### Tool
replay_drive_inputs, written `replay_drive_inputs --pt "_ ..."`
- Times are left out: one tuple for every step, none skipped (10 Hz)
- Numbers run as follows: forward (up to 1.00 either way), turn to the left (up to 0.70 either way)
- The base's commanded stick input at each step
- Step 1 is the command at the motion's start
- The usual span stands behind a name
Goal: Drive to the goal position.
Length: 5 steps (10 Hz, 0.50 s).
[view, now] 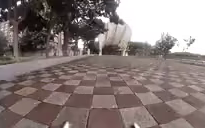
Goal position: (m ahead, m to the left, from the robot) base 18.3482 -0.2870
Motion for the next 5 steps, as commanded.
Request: replay_drive_inputs --pt "1.00 -0.33" --pt "1.00 -0.26" --pt "1.00 -0.01" --pt "1.00 0.00" --pt "1.00 0.00"
